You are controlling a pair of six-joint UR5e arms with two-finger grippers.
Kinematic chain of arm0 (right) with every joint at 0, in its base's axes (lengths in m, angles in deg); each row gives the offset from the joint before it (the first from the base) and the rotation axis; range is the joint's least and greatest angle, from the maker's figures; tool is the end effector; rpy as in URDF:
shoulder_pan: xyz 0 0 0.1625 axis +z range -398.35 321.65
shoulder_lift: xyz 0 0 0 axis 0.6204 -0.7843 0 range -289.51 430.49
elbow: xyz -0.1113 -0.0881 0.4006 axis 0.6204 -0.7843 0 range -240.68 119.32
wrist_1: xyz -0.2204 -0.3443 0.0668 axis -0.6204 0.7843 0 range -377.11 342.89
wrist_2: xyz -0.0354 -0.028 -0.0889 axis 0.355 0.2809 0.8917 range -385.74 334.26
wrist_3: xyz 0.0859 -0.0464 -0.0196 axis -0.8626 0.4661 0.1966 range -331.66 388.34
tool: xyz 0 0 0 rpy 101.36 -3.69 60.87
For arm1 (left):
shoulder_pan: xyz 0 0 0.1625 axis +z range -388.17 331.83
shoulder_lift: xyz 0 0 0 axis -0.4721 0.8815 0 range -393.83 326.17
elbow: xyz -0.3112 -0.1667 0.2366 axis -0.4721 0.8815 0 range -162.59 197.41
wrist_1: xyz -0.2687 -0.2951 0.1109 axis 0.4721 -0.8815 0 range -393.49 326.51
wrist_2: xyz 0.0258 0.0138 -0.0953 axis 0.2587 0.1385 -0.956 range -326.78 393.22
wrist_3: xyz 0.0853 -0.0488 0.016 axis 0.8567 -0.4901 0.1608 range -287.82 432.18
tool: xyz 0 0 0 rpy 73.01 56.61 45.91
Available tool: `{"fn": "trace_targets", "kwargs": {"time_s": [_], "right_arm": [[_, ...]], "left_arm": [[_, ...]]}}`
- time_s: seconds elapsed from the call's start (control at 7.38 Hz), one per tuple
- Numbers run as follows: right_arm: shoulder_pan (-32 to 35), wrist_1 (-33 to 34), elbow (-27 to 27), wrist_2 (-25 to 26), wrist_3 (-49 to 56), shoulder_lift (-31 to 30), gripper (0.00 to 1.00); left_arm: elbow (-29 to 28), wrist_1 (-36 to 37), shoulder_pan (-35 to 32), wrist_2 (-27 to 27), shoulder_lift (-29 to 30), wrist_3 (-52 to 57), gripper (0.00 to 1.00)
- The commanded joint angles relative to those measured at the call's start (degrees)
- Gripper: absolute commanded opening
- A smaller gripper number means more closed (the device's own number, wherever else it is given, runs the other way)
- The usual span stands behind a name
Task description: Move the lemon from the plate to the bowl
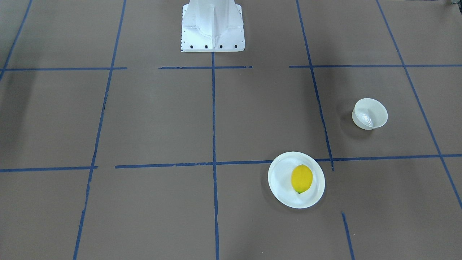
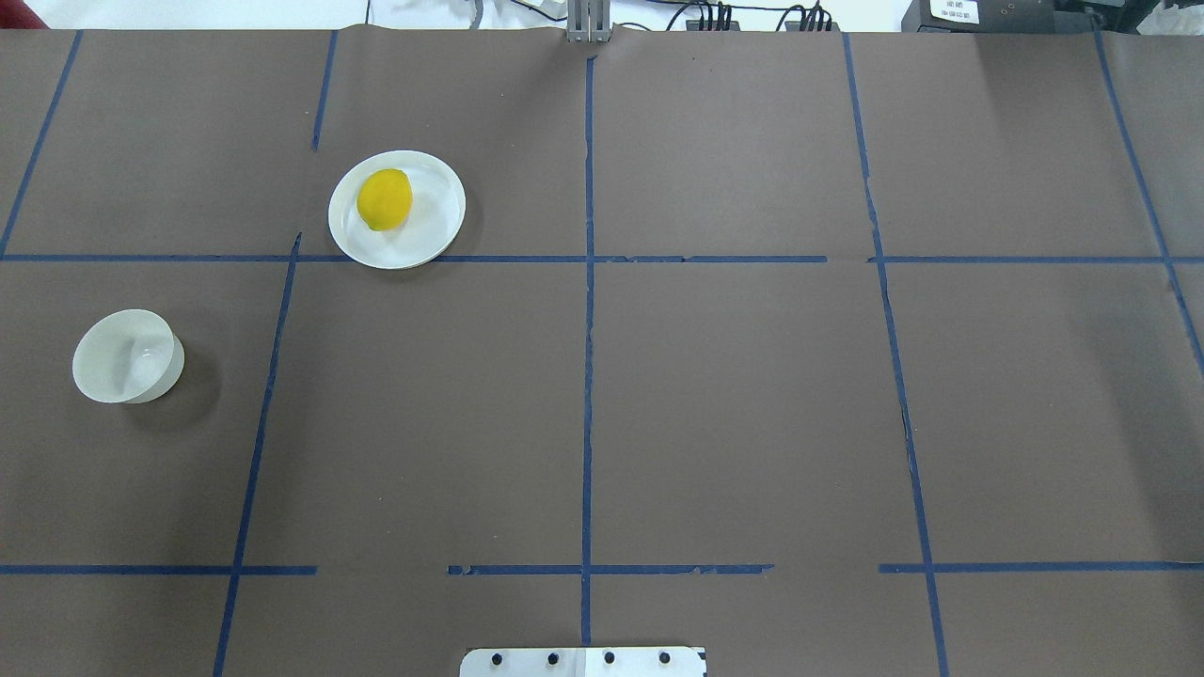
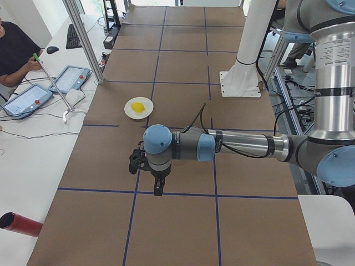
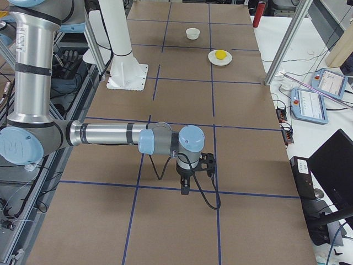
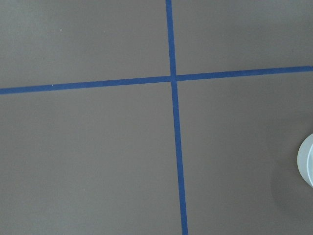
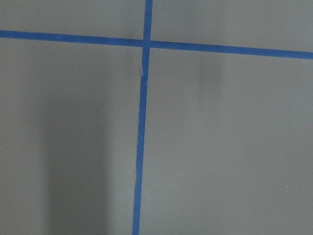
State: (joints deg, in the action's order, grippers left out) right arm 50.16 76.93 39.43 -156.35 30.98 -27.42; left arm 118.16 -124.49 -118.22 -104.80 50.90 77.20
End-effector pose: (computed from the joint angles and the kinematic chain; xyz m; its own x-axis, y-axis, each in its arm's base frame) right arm 0.0573 -0.4323 0.6472 0.7575 -0.0450 0.6513 0.0610 0.9981 -0.0021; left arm -0.0597 -0.4579 0.6031 0.6664 0.1701 -0.7259 -0.0576 0.9825 0.1773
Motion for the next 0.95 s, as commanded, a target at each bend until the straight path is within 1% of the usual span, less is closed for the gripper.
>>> {"fn": "trace_targets", "kwargs": {"time_s": [0.0,0.14,0.27,0.41,0.54,0.68,0.81], "right_arm": [[0.00,0.00,0.00,0.00,0.00,0.00,1.00],[0.00,0.00,0.00,0.00,0.00,0.00,1.00],[0.00,0.00,0.00,0.00,0.00,0.00,1.00],[0.00,0.00,0.00,0.00,0.00,0.00,1.00],[0.00,0.00,0.00,0.00,0.00,0.00,1.00],[0.00,0.00,0.00,0.00,0.00,0.00,1.00],[0.00,0.00,0.00,0.00,0.00,0.00,1.00]], "left_arm": [[2.50,-2.25,10.09,-5.14,2.78,-4.63,1.00],[3.04,-2.87,14.93,-4.54,7.94,-14.94,1.00],[1.56,-3.31,22.73,-2.62,15.56,-21.48,1.00],[-1.67,-2.88,29.07,7.40,23.55,-23.98,1.00],[-9.62,-3.57,30.61,9.94,31.03,-24.36,1.00],[-16.23,-3.75,30.80,9.96,37.54,-24.45,1.00],[-19.08,-4.10,31.15,10.14,40.48,-24.62,1.00]]}}
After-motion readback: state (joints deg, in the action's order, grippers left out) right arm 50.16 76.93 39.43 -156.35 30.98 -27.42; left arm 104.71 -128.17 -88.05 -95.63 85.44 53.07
